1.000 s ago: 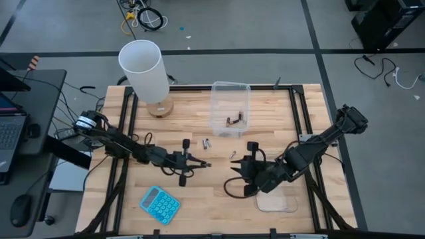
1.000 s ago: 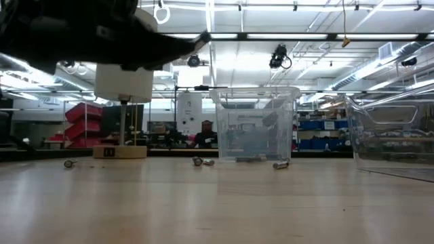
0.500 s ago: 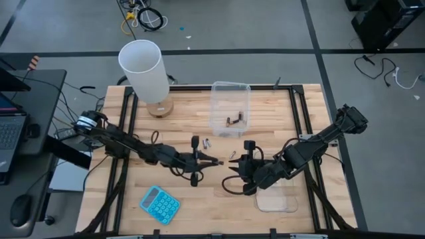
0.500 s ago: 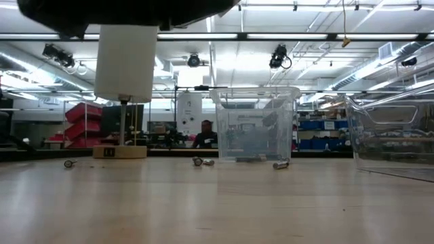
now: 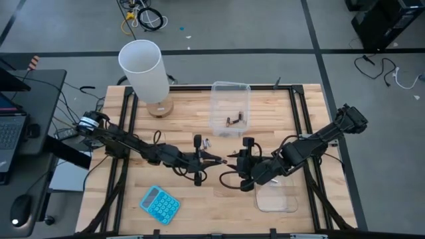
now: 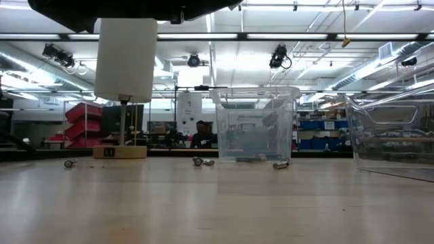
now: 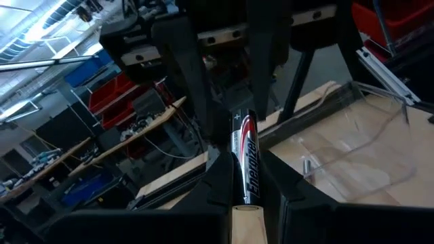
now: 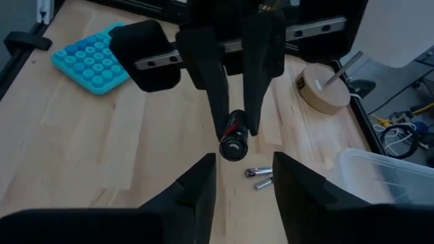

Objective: Sort batteries
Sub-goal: Put the silver battery into the bottom transparent bin

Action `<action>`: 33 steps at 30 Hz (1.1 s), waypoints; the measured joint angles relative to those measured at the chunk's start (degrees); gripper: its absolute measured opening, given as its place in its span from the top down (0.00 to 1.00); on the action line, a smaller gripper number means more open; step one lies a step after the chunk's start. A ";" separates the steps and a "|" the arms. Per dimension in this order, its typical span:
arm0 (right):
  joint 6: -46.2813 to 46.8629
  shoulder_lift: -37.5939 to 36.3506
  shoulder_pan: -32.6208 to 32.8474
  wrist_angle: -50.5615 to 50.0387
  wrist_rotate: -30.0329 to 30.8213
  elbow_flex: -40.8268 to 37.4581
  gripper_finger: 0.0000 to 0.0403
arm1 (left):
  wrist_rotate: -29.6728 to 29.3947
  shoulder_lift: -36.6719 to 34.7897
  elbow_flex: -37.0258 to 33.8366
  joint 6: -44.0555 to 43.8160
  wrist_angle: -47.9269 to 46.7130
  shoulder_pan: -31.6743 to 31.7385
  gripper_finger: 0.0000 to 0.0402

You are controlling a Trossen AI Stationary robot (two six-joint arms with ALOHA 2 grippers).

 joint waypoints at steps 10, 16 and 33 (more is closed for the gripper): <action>-1.53 0.02 -0.76 2.25 0.00 -0.02 0.64 | -0.01 0.00 0.07 0.13 2.18 1.40 0.92; -1.53 0.02 -1.79 2.29 -0.15 -0.02 0.64 | 0.82 0.00 0.07 0.13 2.48 1.38 0.92; -1.53 0.04 -3.89 3.51 -3.17 -0.02 0.67 | -2.19 0.00 0.09 0.13 2.44 2.25 0.92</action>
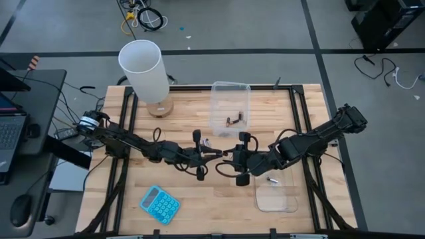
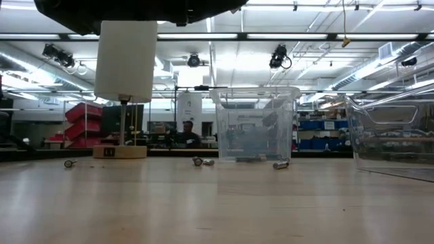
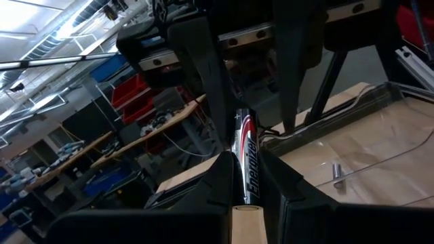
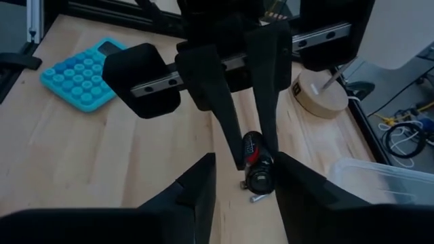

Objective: Sort batteries
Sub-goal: Put the silver battery into the bottom transparent bin

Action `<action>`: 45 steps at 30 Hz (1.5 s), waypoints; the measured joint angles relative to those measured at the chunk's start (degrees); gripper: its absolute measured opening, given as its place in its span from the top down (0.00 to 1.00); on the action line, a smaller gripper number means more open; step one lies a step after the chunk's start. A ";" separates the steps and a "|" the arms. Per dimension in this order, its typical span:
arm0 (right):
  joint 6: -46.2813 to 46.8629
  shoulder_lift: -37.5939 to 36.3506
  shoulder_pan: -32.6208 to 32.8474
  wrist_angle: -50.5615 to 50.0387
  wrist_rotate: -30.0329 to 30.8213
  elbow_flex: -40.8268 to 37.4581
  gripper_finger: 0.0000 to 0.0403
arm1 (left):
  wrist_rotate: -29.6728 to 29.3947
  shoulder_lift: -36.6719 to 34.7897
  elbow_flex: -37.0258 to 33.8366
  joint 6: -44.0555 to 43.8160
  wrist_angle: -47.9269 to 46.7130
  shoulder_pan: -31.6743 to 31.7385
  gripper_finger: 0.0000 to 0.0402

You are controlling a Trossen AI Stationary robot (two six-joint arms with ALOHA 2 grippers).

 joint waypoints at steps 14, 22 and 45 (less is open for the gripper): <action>-0.52 0.00 0.00 -0.08 0.17 0.00 0.85 | 0.86 0.00 0.00 -0.14 -0.13 -0.04 0.90; -2.00 0.00 0.04 -0.15 0.15 0.00 0.89 | 1.49 0.00 0.00 -0.15 -0.16 -0.02 0.90; -2.40 0.00 0.23 -0.63 0.07 0.00 0.89 | 0.90 0.00 0.00 -4.90 -3.27 -0.02 0.66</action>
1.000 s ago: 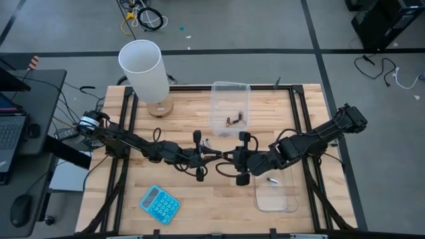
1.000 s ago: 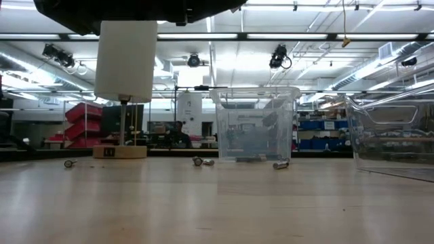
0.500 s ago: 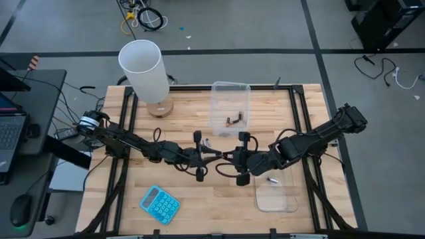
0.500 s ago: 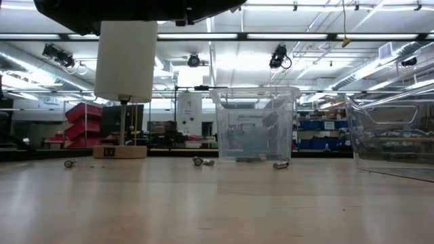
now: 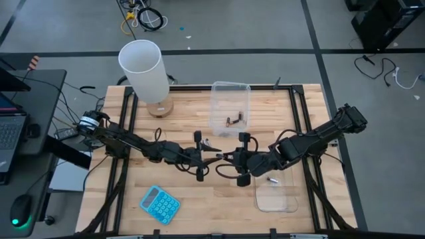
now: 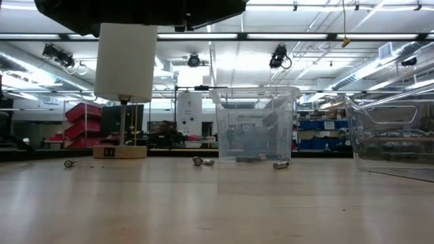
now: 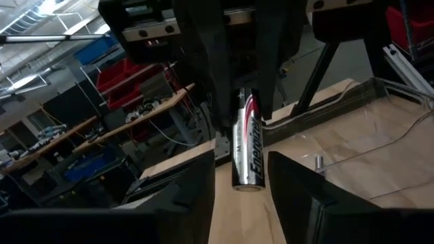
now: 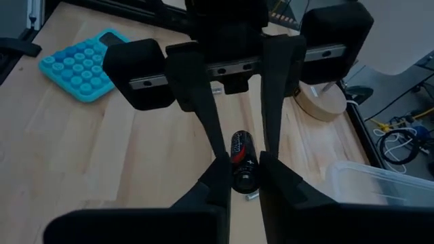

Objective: Sort batteries
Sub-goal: Put the silver battery into the bottom transparent bin

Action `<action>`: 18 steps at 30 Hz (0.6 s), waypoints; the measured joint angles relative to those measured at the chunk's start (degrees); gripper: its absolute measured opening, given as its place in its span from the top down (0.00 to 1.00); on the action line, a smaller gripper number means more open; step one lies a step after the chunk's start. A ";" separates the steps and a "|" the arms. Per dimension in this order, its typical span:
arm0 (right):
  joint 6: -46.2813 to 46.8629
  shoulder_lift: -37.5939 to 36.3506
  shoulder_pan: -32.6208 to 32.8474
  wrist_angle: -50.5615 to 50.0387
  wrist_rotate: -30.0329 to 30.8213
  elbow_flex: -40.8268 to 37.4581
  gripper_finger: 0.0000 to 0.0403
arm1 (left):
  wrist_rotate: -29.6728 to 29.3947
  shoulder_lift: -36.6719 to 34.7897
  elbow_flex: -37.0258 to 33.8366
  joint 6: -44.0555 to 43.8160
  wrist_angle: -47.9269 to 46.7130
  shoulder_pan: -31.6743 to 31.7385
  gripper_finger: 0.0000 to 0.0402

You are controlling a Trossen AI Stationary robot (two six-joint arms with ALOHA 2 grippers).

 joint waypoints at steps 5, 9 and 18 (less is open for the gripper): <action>1.34 0.00 0.10 -1.26 0.00 0.00 0.89 | -0.17 0.00 0.00 -1.75 -0.52 -0.03 0.66; 5.07 0.00 0.46 -5.46 0.08 -0.02 0.89 | -3.17 0.00 0.00 -2.02 -2.65 -0.51 0.66; 16.47 -0.11 3.24 -15.97 -0.77 -0.02 0.89 | -6.73 0.00 0.00 -5.66 -8.90 -3.70 0.65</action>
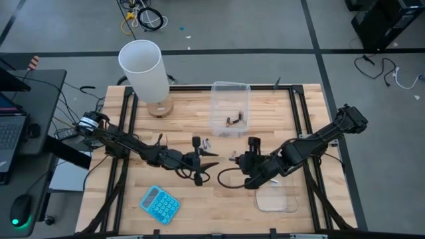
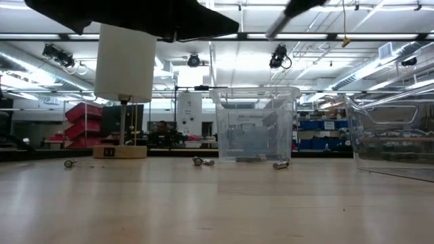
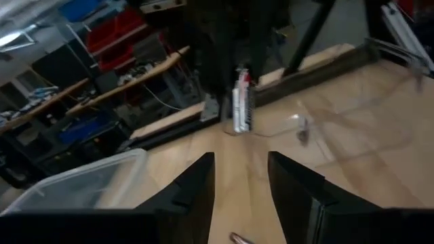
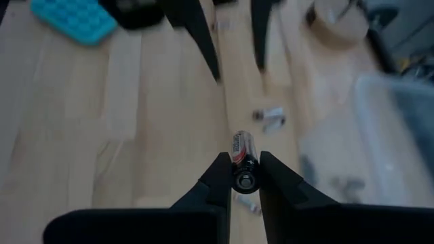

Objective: Sort batteries
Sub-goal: Put the silver battery into the bottom transparent bin

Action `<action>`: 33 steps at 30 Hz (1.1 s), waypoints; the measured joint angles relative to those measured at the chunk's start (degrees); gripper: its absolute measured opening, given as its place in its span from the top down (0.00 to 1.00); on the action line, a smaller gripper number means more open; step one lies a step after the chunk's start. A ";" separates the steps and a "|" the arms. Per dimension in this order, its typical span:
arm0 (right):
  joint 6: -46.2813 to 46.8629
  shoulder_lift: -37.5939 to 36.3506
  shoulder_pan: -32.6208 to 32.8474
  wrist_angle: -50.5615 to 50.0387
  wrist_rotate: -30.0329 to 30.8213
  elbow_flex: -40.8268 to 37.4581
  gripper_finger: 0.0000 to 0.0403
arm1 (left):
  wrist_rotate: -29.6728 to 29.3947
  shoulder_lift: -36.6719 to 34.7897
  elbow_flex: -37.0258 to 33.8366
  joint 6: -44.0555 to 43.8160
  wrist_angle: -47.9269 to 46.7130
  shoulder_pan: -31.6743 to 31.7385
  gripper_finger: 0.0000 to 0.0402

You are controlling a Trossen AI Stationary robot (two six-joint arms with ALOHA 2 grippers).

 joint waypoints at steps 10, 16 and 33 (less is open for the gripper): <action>15.73 -0.60 1.53 -13.08 -12.79 0.00 0.89 | -8.67 0.00 0.00 0.02 -3.90 -2.76 0.66; 22.77 -0.74 2.25 -19.74 -21.67 0.00 0.89 | -11.16 0.00 0.00 0.01 -4.81 -2.84 0.66; 34.15 -0.76 3.99 -30.36 -25.36 -4.07 0.89 | -14.20 0.00 0.00 0.26 -5.10 -2.84 0.66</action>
